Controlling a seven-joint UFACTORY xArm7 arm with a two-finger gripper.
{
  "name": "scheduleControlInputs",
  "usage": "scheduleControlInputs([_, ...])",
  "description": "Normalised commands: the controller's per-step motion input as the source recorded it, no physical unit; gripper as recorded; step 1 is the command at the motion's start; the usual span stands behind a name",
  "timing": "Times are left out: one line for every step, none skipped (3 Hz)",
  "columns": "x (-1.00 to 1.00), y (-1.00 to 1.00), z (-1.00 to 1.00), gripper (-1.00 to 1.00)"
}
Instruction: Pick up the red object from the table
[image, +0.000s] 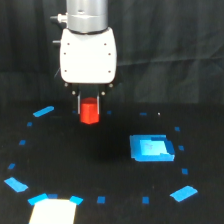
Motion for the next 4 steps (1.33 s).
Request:
scheduleControlInputs([0.15,0.19,-0.07,-0.89])
scheduleControlInputs([0.2,-0.18,-0.22,-1.0])
scheduleControlInputs([0.02,-0.02,-0.05,-1.0])
scheduleControlInputs([-0.08,0.05,-0.25,-1.0])
